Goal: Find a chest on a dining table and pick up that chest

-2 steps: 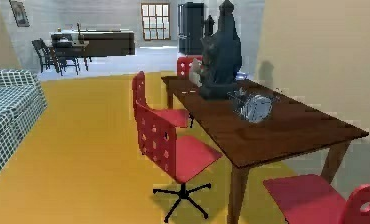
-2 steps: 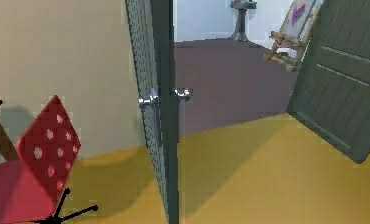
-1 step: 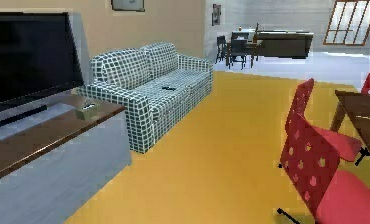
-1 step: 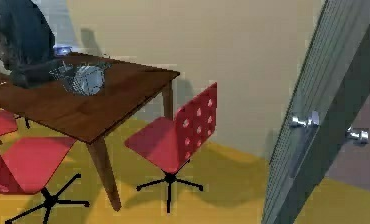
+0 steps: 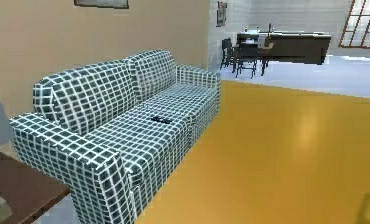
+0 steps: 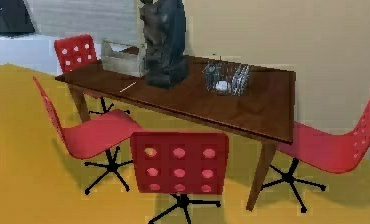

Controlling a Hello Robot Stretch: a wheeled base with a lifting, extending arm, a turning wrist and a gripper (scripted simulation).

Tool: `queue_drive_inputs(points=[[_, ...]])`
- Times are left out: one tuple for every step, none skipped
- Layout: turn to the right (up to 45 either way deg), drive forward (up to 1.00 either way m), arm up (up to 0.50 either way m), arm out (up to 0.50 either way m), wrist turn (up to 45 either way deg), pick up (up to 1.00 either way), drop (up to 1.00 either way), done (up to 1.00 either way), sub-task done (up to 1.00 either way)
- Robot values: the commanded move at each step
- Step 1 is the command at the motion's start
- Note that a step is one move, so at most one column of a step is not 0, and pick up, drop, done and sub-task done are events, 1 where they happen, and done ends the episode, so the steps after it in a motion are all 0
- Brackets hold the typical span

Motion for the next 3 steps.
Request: queue_drive_inputs(points=[[30.0, 0.0, 0.0, 0.0, 0.0, 0.0, 0.0, 0.0, 0.0], [0.0, 0.65, 0.0, 0.0, 0.0, 0.0, 0.0, 0.0, 0.0], [-21.0, 0.0, 0.0, 0.0, 0.0, 0.0, 0.0, 0.0, 0.0]])
